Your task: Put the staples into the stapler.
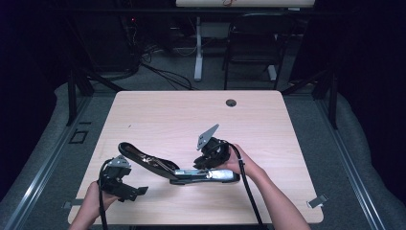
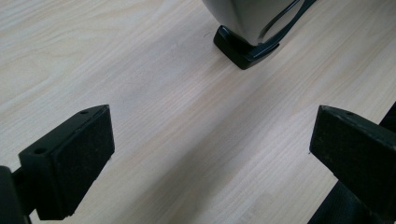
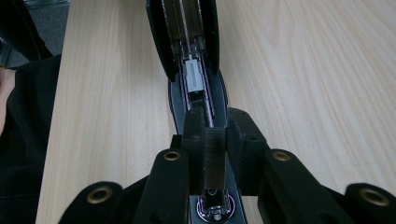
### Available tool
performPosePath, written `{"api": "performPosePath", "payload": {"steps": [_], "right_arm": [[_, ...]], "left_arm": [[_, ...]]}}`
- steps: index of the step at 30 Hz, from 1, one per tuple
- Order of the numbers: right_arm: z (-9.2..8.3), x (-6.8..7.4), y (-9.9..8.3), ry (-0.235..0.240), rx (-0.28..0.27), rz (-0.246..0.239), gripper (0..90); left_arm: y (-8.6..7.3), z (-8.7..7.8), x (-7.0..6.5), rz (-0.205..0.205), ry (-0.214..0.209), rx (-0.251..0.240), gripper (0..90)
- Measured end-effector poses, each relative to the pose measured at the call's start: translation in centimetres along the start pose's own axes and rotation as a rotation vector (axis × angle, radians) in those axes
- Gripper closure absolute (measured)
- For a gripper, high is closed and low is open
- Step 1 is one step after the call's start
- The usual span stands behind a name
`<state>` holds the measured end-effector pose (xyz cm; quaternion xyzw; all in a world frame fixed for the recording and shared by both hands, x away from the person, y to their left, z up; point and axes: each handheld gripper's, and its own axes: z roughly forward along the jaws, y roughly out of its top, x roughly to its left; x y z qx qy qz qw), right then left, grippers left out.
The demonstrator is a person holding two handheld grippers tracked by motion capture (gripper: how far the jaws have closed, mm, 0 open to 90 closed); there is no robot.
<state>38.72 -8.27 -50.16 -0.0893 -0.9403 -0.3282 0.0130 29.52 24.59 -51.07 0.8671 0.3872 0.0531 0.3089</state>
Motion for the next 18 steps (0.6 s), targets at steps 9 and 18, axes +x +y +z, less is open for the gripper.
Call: {"api": "performPosePath", "payload": {"steps": [9,18], "right_arm": [[0.60,-0.39,-0.24,0.011,0.027,-0.007,78.1],[0.90,-0.39,-0.56,0.012,0.029,-0.011,78.1]], "left_arm": [[0.01,-0.01,-0.03,0.006,0.003,-0.001,0.1],[0.01,0.03,-0.08,0.010,0.001,0.007,0.1]]}}
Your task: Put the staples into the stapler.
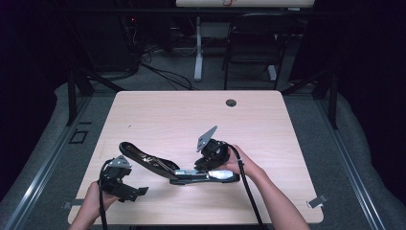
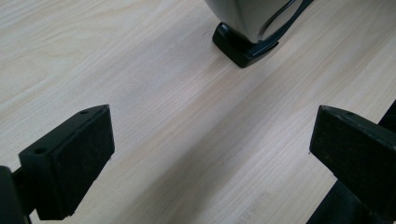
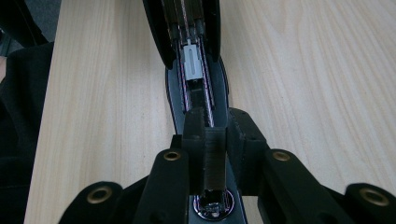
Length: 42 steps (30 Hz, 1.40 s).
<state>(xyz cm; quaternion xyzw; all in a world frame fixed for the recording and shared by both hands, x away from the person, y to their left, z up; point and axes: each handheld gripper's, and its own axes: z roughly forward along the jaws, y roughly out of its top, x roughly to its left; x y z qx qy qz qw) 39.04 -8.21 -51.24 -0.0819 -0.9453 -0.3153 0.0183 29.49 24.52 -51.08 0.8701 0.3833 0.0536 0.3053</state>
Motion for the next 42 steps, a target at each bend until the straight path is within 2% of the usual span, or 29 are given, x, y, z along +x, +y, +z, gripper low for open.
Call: {"api": "performPosePath", "payload": {"steps": [12,17,26,27,32,42], "right_arm": [[-0.28,-0.07,-0.26,0.011,-0.023,-0.015,78.2],[-0.40,-0.16,-0.27,0.015,-0.016,-0.035,78.3],[-0.54,-0.26,-0.49,0.026,-0.040,-0.031,78.3],[-0.55,-0.25,-0.51,0.027,-0.042,-0.031,78.3],[-0.59,-0.27,-0.62,0.035,-0.051,-0.025,78.3],[-0.50,-0.34,-0.75,0.039,-0.061,-0.033,78.3]], "left_arm": [[0.01,0.05,-0.07,-0.002,0.000,-0.002,0.1],[0.01,0.08,-0.05,-0.005,0.001,-0.005,0.1],[0.02,0.07,-0.08,-0.005,0.003,-0.006,0.1],[0.06,-0.05,-0.11,0.004,0.014,-0.006,0.1],[0.02,0.17,-0.14,-0.002,-0.002,0.005,0.1],[0.03,0.17,-0.12,0.006,0.003,0.012,0.1]]}}
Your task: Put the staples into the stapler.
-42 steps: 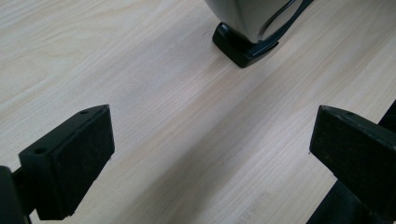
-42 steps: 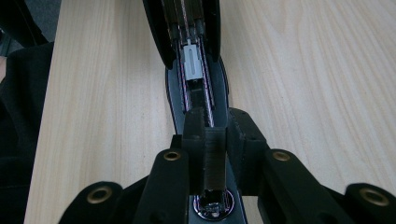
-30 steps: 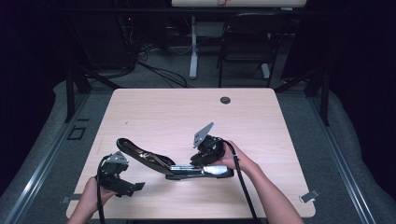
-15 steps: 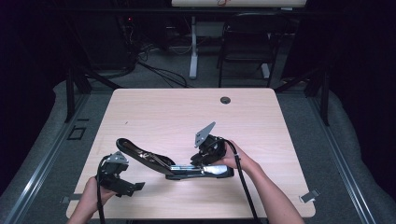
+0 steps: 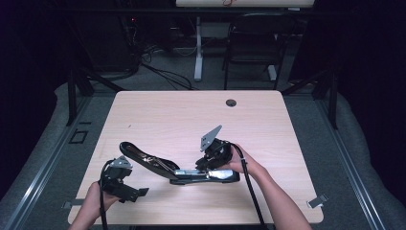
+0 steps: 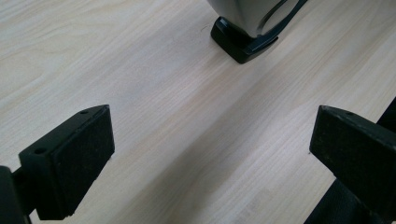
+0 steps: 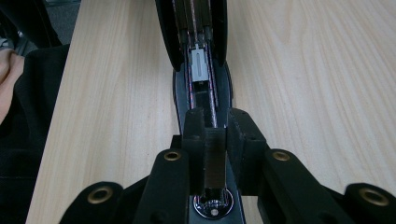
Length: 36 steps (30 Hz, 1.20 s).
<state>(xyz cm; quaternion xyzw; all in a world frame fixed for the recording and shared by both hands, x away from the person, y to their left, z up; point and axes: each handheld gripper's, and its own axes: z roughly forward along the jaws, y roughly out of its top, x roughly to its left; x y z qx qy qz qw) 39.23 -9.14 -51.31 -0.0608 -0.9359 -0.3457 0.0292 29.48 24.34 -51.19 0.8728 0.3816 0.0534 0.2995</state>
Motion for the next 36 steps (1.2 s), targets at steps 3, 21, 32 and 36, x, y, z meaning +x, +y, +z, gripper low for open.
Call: {"api": "performPosePath", "payload": {"steps": [3,21,32,36], "right_arm": [[-0.02,0.01,-0.01,0.003,0.002,-0.007,78.2],[-0.14,0.27,0.10,-0.002,0.013,-0.067,78.4],[-0.32,0.22,-0.04,0.020,-0.009,-0.063,78.5],[-0.20,0.45,0.07,0.012,0.010,-0.076,78.5]], "left_arm": [[-0.01,0.02,0.01,-0.004,-0.003,0.001,0.1],[-0.03,0.07,-0.02,-0.009,-0.005,0.001,0.1],[-0.02,0.06,0.01,-0.004,-0.005,0.007,0.1],[-0.02,0.11,-0.04,-0.008,-0.005,0.004,0.1]]}}
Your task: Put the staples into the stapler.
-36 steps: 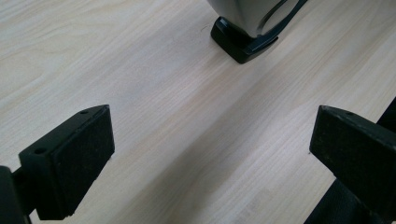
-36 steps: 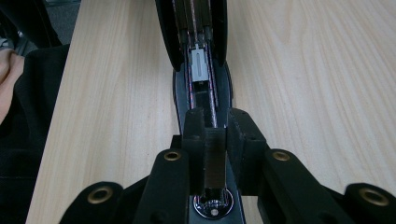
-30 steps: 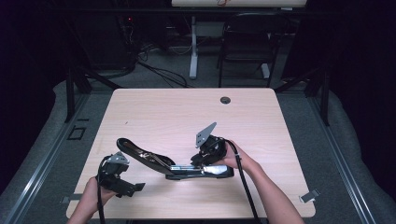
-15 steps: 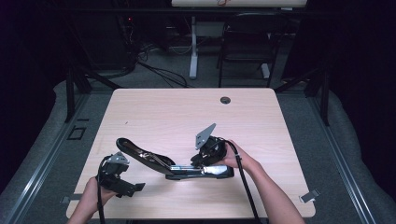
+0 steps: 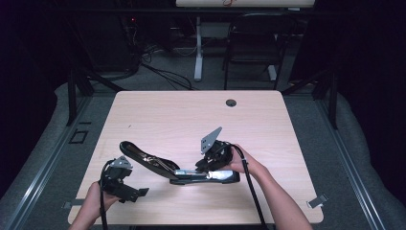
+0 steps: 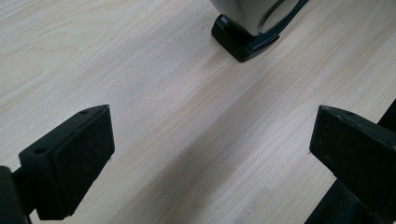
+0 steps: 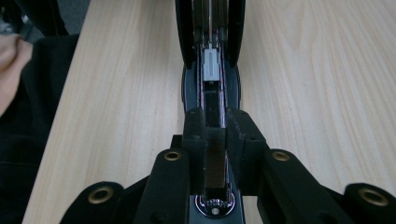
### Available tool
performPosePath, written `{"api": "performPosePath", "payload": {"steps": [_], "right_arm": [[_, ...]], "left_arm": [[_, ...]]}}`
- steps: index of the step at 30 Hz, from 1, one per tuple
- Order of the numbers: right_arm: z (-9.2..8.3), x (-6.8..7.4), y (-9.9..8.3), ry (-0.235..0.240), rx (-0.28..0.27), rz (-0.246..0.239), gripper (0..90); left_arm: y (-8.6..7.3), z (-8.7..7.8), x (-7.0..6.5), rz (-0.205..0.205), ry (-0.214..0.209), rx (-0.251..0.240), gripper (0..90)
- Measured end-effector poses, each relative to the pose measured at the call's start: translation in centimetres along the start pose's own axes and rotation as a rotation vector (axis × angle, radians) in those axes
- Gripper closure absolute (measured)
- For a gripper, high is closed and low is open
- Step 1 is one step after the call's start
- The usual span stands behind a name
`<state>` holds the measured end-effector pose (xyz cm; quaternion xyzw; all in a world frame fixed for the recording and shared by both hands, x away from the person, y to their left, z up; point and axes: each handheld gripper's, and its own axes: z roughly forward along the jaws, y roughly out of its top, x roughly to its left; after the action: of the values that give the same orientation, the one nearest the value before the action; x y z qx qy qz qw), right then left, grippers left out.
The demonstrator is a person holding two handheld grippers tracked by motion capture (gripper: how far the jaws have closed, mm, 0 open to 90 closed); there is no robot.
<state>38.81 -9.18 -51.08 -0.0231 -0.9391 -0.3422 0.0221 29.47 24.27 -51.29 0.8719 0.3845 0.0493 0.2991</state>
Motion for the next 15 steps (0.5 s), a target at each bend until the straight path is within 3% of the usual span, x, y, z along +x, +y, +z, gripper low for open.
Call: {"api": "performPosePath", "payload": {"steps": [6,15], "right_arm": [[-0.05,0.00,-0.11,-0.003,-0.010,0.005,78.5],[0.11,-0.15,-0.50,-0.004,0.020,0.005,78.5]], "left_arm": [[0.00,-0.04,0.04,0.004,0.001,0.004,0.1],[-0.01,0.00,-0.01,-0.001,0.001,0.002,0.1]]}}
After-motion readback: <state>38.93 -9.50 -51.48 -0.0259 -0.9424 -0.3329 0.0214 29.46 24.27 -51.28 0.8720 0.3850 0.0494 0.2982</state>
